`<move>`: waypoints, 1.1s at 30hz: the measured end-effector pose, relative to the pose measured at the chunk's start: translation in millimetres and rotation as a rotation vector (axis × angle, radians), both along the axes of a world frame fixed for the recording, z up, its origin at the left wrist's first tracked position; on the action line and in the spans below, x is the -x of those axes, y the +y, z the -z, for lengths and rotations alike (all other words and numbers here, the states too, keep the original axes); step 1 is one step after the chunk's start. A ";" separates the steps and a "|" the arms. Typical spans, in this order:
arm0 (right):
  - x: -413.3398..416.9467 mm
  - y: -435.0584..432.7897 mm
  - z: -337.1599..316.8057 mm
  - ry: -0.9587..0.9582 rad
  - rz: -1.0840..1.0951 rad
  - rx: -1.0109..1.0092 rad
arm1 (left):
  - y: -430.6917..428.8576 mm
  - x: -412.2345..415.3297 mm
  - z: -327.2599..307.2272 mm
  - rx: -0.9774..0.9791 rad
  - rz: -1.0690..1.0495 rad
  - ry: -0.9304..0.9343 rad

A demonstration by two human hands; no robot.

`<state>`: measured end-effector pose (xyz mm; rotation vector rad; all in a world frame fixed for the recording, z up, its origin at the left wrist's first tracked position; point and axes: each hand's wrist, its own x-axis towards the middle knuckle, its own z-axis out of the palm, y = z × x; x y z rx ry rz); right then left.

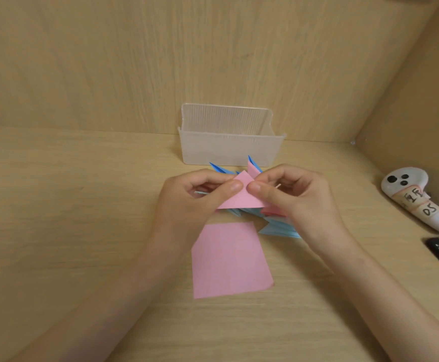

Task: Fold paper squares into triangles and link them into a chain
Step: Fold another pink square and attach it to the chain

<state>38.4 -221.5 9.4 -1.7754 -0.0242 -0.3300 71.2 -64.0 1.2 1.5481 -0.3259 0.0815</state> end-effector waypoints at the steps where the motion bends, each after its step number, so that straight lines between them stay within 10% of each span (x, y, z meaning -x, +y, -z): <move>1: 0.1 0.4 -0.4 0.004 0.016 -0.002 | 0.3 -0.5 0.1 -0.009 -0.008 0.004; 33: -2.7 -12.7 -9.6 -0.081 0.254 -0.130 | 23.7 -22.1 8.0 -0.547 -0.137 -0.135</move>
